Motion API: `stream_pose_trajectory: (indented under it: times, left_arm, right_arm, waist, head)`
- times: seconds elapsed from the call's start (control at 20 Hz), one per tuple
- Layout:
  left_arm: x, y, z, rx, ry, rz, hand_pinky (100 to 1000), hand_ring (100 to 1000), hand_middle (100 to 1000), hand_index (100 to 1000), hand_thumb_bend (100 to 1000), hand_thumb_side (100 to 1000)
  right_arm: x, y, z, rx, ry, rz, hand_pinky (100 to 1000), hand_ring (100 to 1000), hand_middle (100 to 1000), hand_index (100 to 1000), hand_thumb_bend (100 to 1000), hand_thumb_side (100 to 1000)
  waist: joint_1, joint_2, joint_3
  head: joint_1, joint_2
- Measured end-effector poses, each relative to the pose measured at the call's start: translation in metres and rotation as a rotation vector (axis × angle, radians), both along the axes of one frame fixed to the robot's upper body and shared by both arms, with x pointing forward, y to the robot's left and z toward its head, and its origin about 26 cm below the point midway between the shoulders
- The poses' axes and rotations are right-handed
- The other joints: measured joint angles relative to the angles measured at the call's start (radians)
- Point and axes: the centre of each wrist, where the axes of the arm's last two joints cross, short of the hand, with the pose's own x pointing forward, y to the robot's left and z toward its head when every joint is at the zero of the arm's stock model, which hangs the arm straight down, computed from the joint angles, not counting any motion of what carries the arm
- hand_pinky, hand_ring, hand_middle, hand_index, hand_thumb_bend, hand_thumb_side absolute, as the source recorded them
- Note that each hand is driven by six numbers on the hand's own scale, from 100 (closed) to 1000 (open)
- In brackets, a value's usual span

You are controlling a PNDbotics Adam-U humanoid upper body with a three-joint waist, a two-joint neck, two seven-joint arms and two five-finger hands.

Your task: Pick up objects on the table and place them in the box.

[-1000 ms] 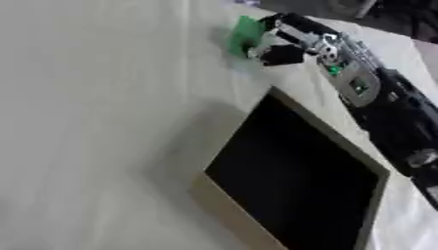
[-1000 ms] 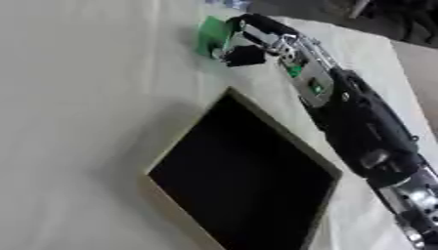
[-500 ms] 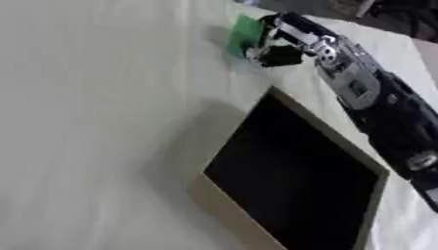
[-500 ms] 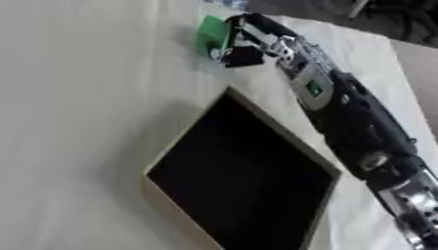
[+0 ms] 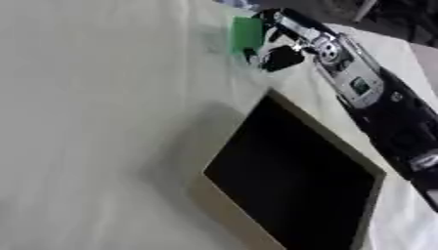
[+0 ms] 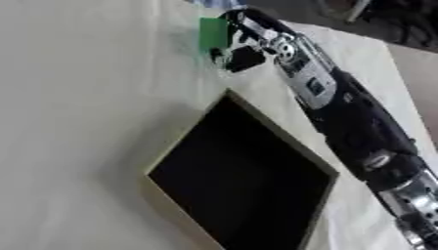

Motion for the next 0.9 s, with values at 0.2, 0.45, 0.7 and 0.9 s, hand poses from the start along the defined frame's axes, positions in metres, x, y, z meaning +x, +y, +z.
stream_pose_trajectory:
  times: [0.2, 0.45, 0.7, 0.9]
  left_arm:
    - [0.000, 0.001, 0.000, -0.002, 0.005, 0.006, 573, 578, 550, 731, 100, 738]
    - [-0.001, 0.002, -0.002, -0.003, 0.015, 0.010, 574, 580, 552, 733, 100, 735]
    - [-0.002, 0.005, -0.004, -0.004, 0.023, 0.021, 578, 583, 556, 734, 100, 730]
    - [-0.002, 0.007, -0.003, 0.007, 0.026, 0.027, 580, 586, 558, 735, 100, 729]
  right_arm:
    - [-0.004, 0.002, 0.001, 0.020, 0.001, 0.017, 723, 812, 483, 686, 100, 124]
    - [-0.012, 0.004, 0.005, 0.028, -0.003, 0.033, 689, 789, 472, 677, 100, 100]
    - [-0.024, 0.005, 0.010, 0.033, -0.013, 0.052, 672, 779, 468, 675, 100, 100]
    - [-0.040, 0.004, 0.010, 0.015, -0.020, 0.082, 649, 768, 462, 669, 100, 100]
  waist:
    - [0.000, -0.023, 0.000]
    - [0.000, -0.065, 0.000]
    - [0.000, -0.109, -0.006]
    - [0.000, -0.150, -0.017]
  head:
    - [0.004, 0.002]
    - [0.015, 0.019]
    - [0.034, 0.039]
    - [0.054, 0.063]
